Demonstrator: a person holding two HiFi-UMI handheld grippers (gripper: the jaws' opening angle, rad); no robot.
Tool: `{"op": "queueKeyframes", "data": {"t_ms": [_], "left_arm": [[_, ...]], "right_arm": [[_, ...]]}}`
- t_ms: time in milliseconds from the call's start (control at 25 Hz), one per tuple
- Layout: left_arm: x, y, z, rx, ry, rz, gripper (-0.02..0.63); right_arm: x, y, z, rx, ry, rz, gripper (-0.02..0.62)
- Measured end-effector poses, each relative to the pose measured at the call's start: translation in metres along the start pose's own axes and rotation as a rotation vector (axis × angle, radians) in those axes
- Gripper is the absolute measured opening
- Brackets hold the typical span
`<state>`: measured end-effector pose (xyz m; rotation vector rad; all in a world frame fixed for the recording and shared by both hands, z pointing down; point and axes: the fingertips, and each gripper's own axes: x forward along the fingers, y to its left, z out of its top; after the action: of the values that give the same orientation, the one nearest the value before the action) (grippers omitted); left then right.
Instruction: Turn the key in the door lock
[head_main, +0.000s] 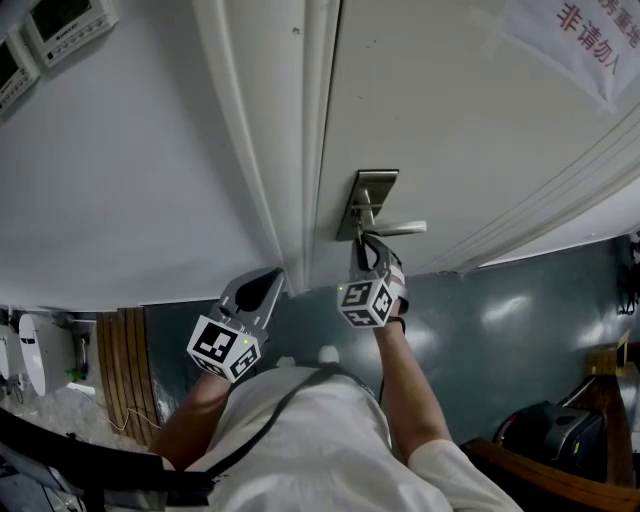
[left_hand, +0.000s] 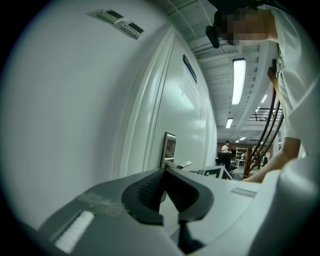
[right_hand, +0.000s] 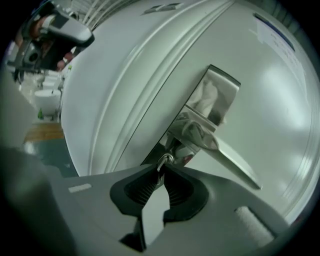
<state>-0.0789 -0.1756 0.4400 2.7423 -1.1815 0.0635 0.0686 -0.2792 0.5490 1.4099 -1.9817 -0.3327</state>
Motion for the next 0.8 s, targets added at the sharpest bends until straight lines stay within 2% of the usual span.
{"op": "queueKeyframes", "data": {"t_ms": [40,560,800], "left_arm": [[0.000,-0.001,0.000,0.000,-0.001,0.000,0.006],[-0.006,-0.003,0.003,-0.003,-0.024,0.030,0.006],[-0.006,-0.011,0.003,-0.015,-0.032,0.030,0.006]], "right_arm": [[0.000,0.001,0.000,-0.044,0.001,-0.005,0.049],[0.000,0.006,-0.001,-0.321,-0.014,0.022,0.061],[0.000,0.010,-0.004,-0.521,-0.003,0.062,0.072]]}}
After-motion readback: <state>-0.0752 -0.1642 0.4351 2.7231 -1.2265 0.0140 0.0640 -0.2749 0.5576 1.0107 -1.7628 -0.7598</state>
